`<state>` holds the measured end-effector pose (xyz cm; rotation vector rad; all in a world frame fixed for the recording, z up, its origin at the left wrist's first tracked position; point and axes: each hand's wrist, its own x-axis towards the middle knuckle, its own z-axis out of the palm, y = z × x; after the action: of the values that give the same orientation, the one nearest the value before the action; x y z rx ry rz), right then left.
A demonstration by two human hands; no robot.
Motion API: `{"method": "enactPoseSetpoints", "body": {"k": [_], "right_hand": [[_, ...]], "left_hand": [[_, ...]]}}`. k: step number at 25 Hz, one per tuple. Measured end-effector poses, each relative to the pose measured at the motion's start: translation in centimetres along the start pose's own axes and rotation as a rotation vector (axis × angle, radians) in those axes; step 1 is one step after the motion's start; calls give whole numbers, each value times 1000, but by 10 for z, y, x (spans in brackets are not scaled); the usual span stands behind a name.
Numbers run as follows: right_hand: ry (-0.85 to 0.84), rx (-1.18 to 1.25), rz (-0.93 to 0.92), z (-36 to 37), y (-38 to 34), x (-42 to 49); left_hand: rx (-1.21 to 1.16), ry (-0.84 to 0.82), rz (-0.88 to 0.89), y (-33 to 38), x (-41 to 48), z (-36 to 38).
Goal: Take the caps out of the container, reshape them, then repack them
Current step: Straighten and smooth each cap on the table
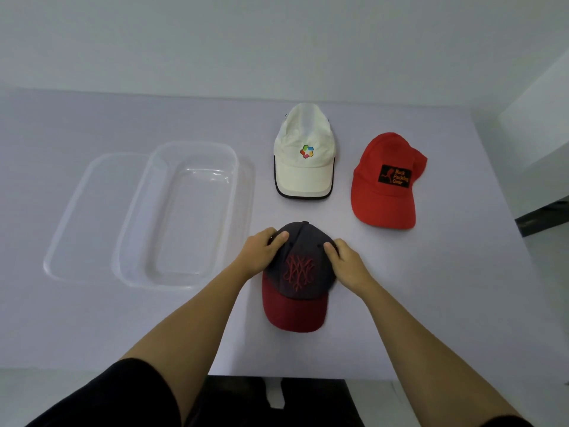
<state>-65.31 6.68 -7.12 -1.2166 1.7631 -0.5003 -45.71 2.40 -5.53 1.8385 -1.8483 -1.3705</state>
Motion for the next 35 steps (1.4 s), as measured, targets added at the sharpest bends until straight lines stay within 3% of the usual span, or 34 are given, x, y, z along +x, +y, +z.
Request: {"method": "enactPoseSetpoints", "body": {"k": [6, 8, 11, 15, 20, 27, 31, 35], "right_hand": [[-36, -26, 68, -28, -6, 5], [-104, 7, 148, -33, -7, 3], [-239, 138, 275, -21, -17, 2], [-186, 363, 245, -10, -21, 5], [-85, 272, 110, -20, -18, 13], [-93, 118, 118, -27, -7, 26], [-110, 230, 129, -18, -13, 26], [-132, 220, 131, -17, -14, 28]], "left_hand": [[77, 146, -24, 7, -3, -23], [-61, 79, -148, 5, -8, -27], [-313, -155, -256, 7, -11, -15], [-587, -195, -270, 2, -6, -9], [-931, -156, -293, -2, -6, -14], [-654, -108, -263, 7, 2, -27], [-683, -97, -274, 24, 5, -23], [-487, -10, -216, 12, 8, -16]]}}
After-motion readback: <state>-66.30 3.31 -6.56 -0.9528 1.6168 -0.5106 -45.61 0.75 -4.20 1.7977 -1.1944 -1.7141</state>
